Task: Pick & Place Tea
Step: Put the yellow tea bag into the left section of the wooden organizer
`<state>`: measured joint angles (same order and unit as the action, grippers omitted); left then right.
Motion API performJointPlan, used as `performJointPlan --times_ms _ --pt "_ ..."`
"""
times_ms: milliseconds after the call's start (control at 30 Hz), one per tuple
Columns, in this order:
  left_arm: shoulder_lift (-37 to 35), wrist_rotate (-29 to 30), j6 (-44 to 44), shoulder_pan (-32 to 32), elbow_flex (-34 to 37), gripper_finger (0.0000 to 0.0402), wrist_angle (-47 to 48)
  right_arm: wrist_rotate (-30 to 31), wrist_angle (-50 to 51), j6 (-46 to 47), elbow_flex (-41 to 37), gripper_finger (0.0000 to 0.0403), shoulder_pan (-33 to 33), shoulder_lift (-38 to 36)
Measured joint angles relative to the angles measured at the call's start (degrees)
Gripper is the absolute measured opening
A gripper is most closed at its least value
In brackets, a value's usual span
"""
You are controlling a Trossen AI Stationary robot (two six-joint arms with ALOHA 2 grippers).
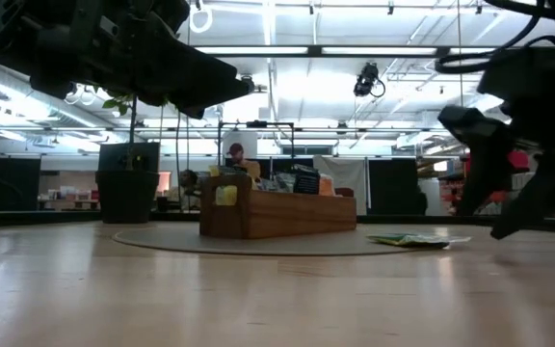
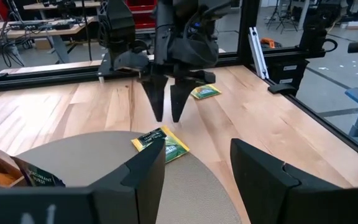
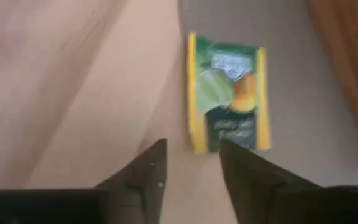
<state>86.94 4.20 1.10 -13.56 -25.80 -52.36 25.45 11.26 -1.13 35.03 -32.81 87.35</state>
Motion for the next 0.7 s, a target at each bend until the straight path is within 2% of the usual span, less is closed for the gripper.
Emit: performJointPlan --times_ms 133,267,467,700 --pt "0.00 -0.02 -0.02 0.00 0.00 0.0186 0.00 2.98 -0.93 -1.13 0.04 0.0205 -0.29 0.81" --pt "0.00 0.00 -0.02 0.00 0.00 0.0186 0.17 2.29 -1.12 -1.52 0.05 0.0214 -0.34 2.39" --pt "0.00 0.00 -0.04 0.00 0.00 0.0186 0.35 4.72 -1.69 -2.84 0.34 0.0183 -0.57 4.46" --pt "0.00 0.00 -0.45 0.00 0.00 0.0186 0.33 6.05 -1.96 -3.85 0.21 0.0124 0.05 4.77"
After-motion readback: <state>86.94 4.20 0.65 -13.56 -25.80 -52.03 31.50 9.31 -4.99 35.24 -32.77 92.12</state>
